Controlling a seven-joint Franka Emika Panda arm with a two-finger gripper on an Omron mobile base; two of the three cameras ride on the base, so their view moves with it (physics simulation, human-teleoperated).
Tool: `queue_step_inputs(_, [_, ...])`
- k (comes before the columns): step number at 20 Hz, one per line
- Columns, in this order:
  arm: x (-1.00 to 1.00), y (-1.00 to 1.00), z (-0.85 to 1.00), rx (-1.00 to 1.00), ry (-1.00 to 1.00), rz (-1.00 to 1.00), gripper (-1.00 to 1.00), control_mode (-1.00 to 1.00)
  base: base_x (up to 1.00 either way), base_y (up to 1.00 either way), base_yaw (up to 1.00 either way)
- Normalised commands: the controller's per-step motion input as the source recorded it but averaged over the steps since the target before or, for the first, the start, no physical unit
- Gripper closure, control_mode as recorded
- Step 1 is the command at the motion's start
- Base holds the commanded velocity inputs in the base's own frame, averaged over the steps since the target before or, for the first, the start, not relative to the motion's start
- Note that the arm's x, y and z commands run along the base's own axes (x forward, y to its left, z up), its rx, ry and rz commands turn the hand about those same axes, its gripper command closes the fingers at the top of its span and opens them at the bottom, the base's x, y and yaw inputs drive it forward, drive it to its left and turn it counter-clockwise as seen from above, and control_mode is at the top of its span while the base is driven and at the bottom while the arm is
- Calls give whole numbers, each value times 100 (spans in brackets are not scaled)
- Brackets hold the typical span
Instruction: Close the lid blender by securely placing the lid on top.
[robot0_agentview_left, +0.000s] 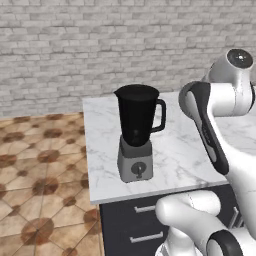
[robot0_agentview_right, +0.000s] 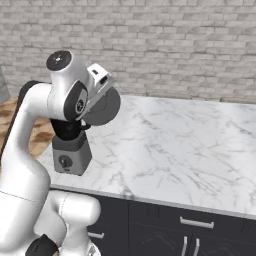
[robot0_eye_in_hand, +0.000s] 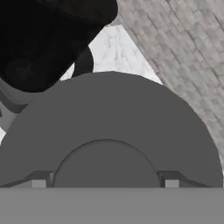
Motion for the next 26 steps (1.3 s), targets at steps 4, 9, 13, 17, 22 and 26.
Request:
queue_step_inputs(4, [-33, 17, 100, 0, -15, 7, 100, -100, 0, 0, 0])
queue_step_inputs(9, [-4, 36, 88, 2, 1, 6, 100, -100, 0, 0, 0])
queue_step_inputs(13, [13, 72, 47, 5, 15, 10, 100, -100, 0, 0, 0])
queue_step_inputs(17, [32, 74, 30, 8, 20, 12, 100, -100, 0, 0, 0])
queue_step_inputs(22, [37, 66, 5, 8, 15, 11, 100, -100, 0, 0, 0])
queue_step_inputs(26, [50, 43, -4, 1, 14, 8, 100, -100, 0, 0, 0])
